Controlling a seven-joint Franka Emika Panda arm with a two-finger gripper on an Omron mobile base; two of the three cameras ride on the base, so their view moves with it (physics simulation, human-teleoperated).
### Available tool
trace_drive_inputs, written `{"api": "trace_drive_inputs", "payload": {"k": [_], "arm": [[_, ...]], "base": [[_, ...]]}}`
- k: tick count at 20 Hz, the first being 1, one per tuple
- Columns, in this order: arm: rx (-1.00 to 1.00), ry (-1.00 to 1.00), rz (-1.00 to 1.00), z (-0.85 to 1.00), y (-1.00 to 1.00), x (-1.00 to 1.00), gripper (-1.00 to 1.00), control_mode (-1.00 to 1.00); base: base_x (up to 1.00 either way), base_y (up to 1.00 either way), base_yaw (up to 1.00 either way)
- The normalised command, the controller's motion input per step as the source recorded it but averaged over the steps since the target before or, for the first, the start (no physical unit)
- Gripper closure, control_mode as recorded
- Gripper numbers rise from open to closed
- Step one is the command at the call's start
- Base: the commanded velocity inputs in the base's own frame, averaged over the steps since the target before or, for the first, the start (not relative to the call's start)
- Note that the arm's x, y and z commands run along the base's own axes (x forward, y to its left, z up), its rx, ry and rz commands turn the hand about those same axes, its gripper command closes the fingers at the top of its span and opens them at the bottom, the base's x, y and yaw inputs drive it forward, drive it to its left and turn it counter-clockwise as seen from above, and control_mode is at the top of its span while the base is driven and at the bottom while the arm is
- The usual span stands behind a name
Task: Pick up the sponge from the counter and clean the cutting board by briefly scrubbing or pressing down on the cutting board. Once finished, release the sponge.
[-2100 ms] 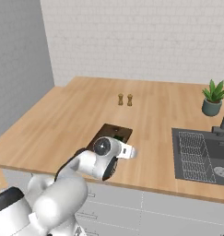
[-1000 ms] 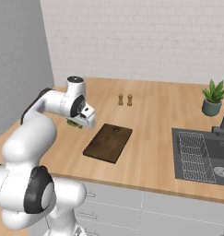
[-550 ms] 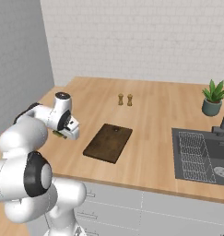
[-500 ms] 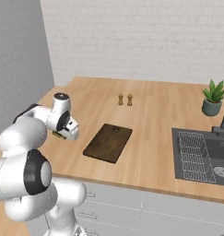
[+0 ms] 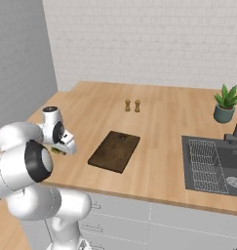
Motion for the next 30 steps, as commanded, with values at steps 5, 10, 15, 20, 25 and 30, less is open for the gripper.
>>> {"api": "trace_drive_inputs", "payload": {"k": [5,10,15,20,25,30], "arm": [[-0.01,0.00,0.00,-0.59,0.00,0.00,1.00,-1.00],[0.00,0.02,0.00,-0.47,0.00,0.00,1.00,-1.00],[-0.02,0.02,0.00,-0.46,0.00,0.00,-1.00,-1.00],[0.00,0.00,0.00,-0.09,0.00,0.00,-1.00,-1.00],[0.00,0.00,0.00,0.12,0.00,-0.04,-1.00,-1.00],[0.00,0.04,0.00,0.31,-0.01,-0.09,-1.00,-1.00]], "base": [[0.00,0.00,0.00],[0.00,0.00,0.00],[0.00,0.00,0.00],[0.00,0.00,0.00],[0.00,0.00,0.00],[0.00,0.00,0.00]]}}
